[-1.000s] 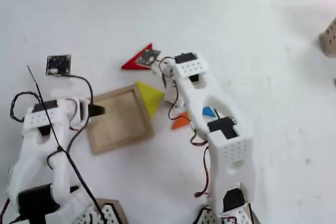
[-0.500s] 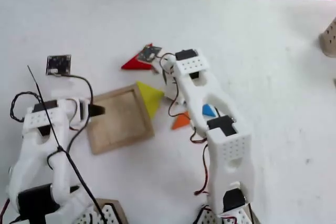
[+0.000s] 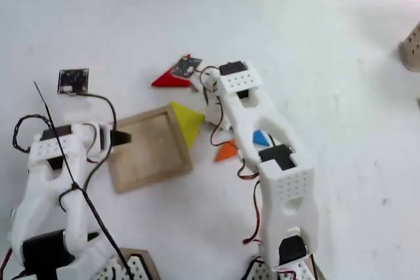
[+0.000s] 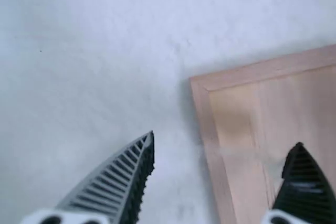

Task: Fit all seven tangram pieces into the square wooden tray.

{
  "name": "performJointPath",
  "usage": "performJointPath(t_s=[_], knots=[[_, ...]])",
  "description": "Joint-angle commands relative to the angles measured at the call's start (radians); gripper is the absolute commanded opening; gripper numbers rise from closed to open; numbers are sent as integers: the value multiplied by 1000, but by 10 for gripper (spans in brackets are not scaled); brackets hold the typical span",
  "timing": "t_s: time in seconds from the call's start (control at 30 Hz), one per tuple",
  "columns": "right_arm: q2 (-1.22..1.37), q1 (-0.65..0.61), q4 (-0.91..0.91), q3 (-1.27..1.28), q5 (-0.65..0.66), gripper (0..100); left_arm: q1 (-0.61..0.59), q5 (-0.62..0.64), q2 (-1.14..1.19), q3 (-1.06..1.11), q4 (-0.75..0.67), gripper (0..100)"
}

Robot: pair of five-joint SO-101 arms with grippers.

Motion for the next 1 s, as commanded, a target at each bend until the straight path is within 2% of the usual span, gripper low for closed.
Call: performJointPath(t_s=[0.0, 0.13, 0.47, 0.8, 0.97], knots=[[-10, -12, 15, -21, 3, 111, -8, -8, -31, -8, -21, 373], [-12, -10, 16, -21, 2, 12, -8, -8, -31, -8, -21, 373], [-82, -10, 84, -32, -28, 18, -8, -8, -31, -9, -21, 373], [-252, -38, 122, -32, -358, 18, -10, -2, -31, -12, -21, 373], [-291, -157, 114, -34, -684, 18, -12, 2, -38, -12, -21, 373]])
